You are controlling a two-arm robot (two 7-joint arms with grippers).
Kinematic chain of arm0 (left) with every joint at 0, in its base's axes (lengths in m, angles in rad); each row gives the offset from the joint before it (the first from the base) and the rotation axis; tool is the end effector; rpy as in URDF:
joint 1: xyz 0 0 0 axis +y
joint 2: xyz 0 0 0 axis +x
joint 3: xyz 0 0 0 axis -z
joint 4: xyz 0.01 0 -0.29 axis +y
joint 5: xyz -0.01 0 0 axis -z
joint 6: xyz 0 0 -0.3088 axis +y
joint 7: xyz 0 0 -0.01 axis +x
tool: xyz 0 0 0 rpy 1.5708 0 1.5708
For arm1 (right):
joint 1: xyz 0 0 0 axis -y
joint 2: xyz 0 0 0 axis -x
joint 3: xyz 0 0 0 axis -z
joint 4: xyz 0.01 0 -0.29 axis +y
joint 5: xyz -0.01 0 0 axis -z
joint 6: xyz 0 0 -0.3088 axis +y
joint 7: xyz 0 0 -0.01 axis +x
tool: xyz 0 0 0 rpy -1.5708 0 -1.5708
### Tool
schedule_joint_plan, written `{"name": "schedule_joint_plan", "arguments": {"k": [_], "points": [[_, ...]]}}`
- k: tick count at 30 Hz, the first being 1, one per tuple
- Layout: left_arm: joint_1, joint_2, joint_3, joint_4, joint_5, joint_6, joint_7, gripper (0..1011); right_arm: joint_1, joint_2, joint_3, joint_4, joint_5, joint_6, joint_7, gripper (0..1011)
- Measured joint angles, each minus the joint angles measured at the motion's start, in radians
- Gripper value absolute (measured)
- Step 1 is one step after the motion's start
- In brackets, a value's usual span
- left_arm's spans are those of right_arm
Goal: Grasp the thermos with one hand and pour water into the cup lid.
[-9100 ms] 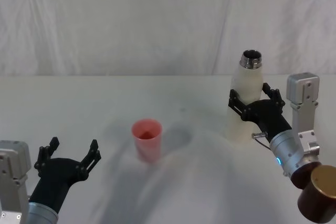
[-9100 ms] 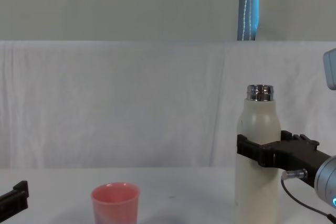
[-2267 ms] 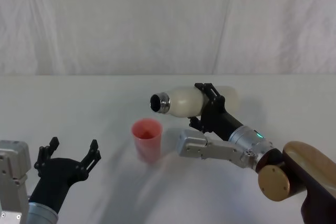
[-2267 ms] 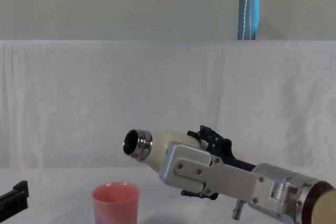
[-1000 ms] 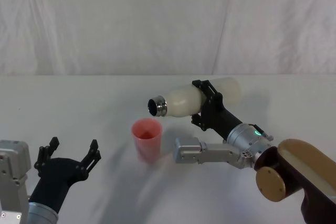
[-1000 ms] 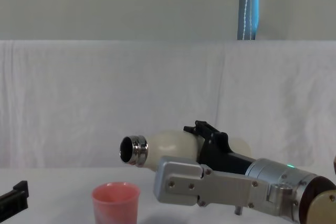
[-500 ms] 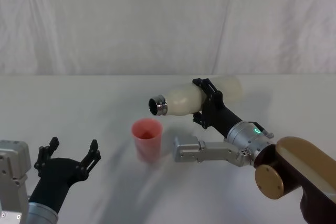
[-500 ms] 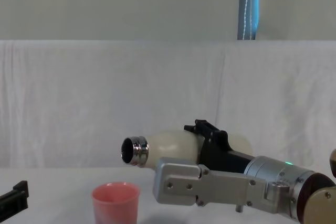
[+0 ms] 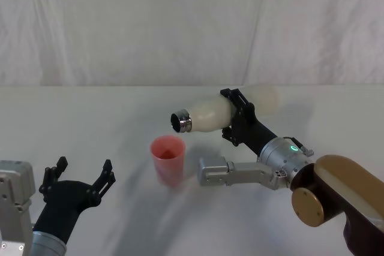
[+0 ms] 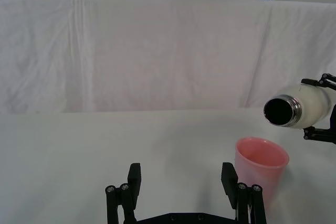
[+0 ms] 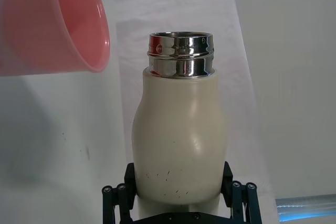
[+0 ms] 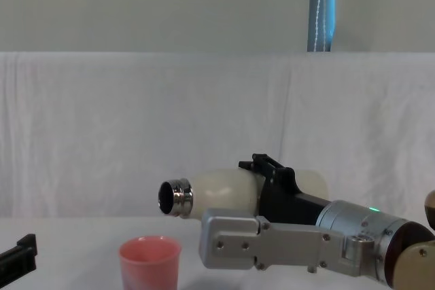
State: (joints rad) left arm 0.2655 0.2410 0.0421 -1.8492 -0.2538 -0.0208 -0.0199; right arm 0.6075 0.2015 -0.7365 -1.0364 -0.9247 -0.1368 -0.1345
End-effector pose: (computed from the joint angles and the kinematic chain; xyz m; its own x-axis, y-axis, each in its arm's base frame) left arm 0.2530 0.0376 -0.2852 0.1245 0.9917 -0.0326 -0.9921 0.1240 -0.0176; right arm 0.4484 0.0927 -0.2834 0.0659 -0.1095 0.9918 0.8207 0.5713 0.0085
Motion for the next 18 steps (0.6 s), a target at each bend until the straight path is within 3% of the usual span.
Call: {"name": "schedule_joint_plan", "arguments": {"k": [18], "points": [[0.000,0.000,0.000,0.000,0.000,0.000,0.000,1001,0.004,0.010,-0.013,-0.006,-0.025,0.017,0.000,950]]}}
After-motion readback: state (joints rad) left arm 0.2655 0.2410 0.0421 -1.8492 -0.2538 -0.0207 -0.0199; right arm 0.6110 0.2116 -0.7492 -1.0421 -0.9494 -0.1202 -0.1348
